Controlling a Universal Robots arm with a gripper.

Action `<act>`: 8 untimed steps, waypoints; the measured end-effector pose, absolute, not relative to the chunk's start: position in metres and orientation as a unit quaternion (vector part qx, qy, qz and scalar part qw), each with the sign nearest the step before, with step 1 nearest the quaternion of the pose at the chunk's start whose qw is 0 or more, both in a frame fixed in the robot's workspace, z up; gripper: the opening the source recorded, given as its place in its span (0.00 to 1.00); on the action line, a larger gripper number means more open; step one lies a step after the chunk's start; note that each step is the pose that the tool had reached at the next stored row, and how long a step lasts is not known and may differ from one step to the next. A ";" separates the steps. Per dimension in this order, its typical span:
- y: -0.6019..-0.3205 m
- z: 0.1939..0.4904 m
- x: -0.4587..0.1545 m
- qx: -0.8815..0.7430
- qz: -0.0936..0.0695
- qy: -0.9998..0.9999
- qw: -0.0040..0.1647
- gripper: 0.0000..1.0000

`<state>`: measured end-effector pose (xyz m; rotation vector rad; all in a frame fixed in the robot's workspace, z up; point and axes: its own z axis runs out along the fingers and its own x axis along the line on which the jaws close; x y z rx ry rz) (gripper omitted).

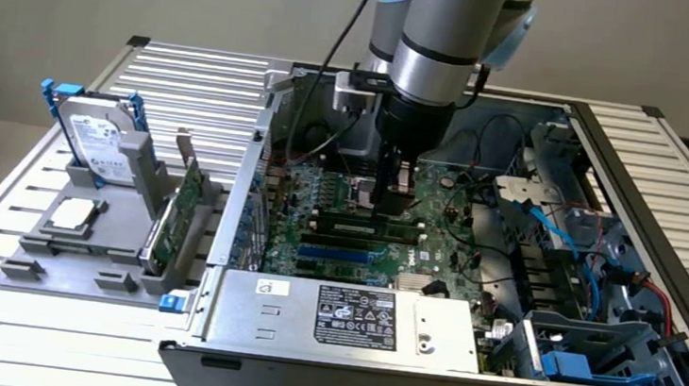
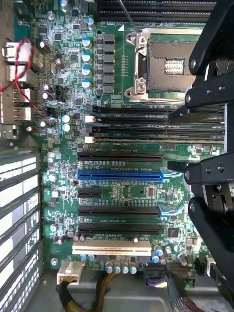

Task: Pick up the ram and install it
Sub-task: 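Insert the ram into the slot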

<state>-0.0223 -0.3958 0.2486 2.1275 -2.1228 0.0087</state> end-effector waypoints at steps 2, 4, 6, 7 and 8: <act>-0.396 0.256 -0.022 0.706 0.003 -0.705 0.068 0.44; -0.396 0.262 -0.022 0.707 0.002 -0.704 0.067 0.44; -0.396 0.265 -0.022 0.708 0.000 -0.704 0.065 0.44; -0.397 0.267 -0.021 0.708 -0.001 -0.703 0.064 0.44; -0.397 0.268 -0.021 0.708 -0.002 -0.703 0.063 0.44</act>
